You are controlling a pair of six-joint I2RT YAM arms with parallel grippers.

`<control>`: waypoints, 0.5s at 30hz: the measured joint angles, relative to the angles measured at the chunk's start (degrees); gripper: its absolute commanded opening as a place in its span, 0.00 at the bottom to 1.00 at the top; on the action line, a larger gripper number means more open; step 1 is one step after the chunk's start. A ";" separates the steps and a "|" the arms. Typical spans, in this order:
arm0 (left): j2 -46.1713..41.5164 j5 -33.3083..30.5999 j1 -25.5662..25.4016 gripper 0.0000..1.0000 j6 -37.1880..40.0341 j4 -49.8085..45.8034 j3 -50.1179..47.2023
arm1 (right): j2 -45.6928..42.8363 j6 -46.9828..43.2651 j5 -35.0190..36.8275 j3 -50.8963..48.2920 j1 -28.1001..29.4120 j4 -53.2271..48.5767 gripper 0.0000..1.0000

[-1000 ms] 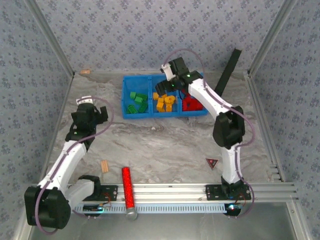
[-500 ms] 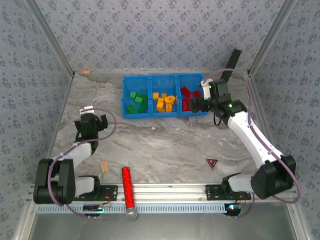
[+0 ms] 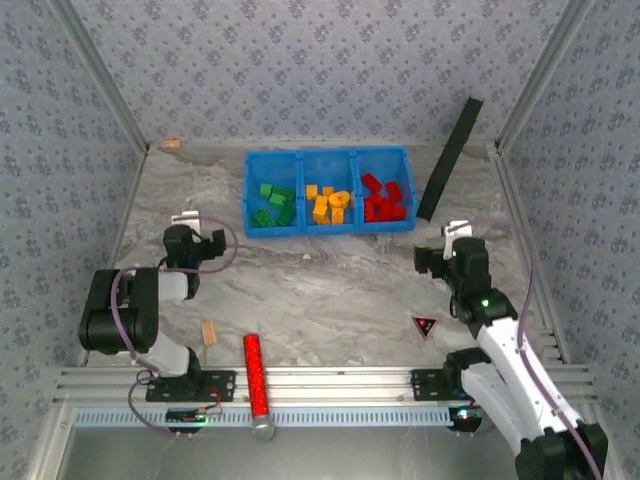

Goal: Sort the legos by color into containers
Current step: Reset both arms

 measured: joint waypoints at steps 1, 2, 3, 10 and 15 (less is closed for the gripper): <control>0.02 0.39 0.22 1.00 0.00 0.50 -0.11 | -1.46 -0.15 0.17 -1.79 -0.17 1.38 1.00; 0.02 0.63 0.42 1.00 -0.02 0.94 -0.13 | -2.45 -0.37 0.35 -3.23 -0.52 2.78 1.00; 0.02 1.07 0.61 1.00 -0.02 1.60 -0.13 | -3.04 -0.50 0.39 -4.59 -1.07 4.79 1.00; 0.02 2.56 0.96 1.00 -0.02 3.19 -0.13 | 5.33 -0.37 -0.28 -14.25 -8.22 28.20 1.00; 0.02 2.67 0.92 1.00 0.00 3.19 -0.13 | 20.17 -0.87 -5.46 -14.69 -13.88 41.40 1.00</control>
